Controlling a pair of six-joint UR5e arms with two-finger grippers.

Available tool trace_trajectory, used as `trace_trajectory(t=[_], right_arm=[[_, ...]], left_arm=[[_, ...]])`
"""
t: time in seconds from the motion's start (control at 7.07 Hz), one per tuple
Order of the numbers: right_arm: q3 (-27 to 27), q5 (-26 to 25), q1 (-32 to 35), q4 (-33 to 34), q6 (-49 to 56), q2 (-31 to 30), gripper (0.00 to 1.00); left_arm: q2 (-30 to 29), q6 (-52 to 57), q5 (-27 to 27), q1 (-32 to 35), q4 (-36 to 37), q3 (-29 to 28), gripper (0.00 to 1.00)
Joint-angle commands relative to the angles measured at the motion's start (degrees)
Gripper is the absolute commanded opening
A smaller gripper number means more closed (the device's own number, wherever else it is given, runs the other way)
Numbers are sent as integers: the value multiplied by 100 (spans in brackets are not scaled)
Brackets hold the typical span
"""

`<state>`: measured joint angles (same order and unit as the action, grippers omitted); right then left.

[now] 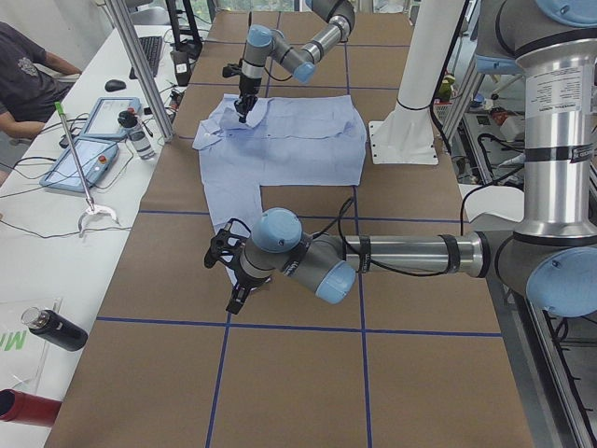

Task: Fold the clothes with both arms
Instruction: 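Lift the sleeve with the right gripper and fold it across the shirt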

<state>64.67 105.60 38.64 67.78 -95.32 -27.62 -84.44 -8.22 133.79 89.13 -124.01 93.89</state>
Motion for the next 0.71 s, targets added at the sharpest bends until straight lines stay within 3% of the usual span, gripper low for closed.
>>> trace_trajectory(t=[0.0,0.14,0.42,0.57], right_arm=[[-86,-180,-67,-151,-162,90,11],[-95,-285,-102,-151,-319,186,33],[-269,-863,-339,-369,-575,266,85],[-401,-944,-357,-493,-811,301,99]], left_arm=[[-2,-4,6,0,-9,6,100],[-2,5,15,0,-9,6,100],[-2,5,15,0,-9,6,100],[-2,14,24,0,-9,6,100]])
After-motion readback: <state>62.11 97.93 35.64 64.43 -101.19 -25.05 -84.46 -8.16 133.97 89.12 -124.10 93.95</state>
